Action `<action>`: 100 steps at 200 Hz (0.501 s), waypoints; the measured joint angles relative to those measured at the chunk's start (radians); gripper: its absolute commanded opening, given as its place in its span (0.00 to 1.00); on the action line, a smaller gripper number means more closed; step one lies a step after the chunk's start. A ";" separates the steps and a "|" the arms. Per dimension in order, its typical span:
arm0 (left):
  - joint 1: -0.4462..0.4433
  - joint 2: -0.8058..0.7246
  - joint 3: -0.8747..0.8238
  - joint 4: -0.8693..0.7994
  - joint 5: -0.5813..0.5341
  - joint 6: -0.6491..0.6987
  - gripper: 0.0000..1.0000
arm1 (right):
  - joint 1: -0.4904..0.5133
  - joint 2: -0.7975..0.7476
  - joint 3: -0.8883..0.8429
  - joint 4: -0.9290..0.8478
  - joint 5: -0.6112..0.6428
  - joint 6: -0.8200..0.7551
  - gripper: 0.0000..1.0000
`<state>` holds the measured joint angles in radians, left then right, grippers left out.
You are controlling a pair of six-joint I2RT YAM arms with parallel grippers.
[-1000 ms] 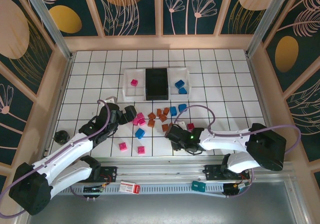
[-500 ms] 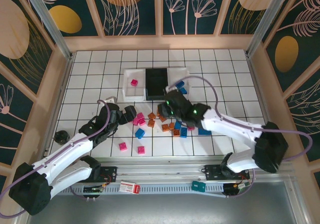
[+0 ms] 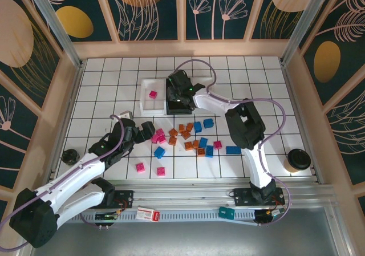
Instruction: Sort the legos into containers by color
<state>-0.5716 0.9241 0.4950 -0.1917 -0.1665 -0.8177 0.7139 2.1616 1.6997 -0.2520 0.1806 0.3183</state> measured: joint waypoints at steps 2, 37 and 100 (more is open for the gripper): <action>0.000 0.001 0.000 0.000 0.000 0.000 0.99 | 0.000 0.003 0.004 -0.002 0.002 -0.006 0.59; 0.000 0.044 0.000 -0.013 0.000 0.001 0.98 | 0.000 0.003 0.022 -0.006 0.004 -0.002 0.65; -0.047 0.025 -0.045 -0.085 -0.010 -0.053 0.87 | 0.005 -0.261 -0.343 0.109 -0.024 0.039 0.65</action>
<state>-0.6189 0.9489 0.4496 -0.2764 -0.1764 -0.8707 0.7193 1.9011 1.3571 -0.1429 0.1562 0.3576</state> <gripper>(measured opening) 0.878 0.650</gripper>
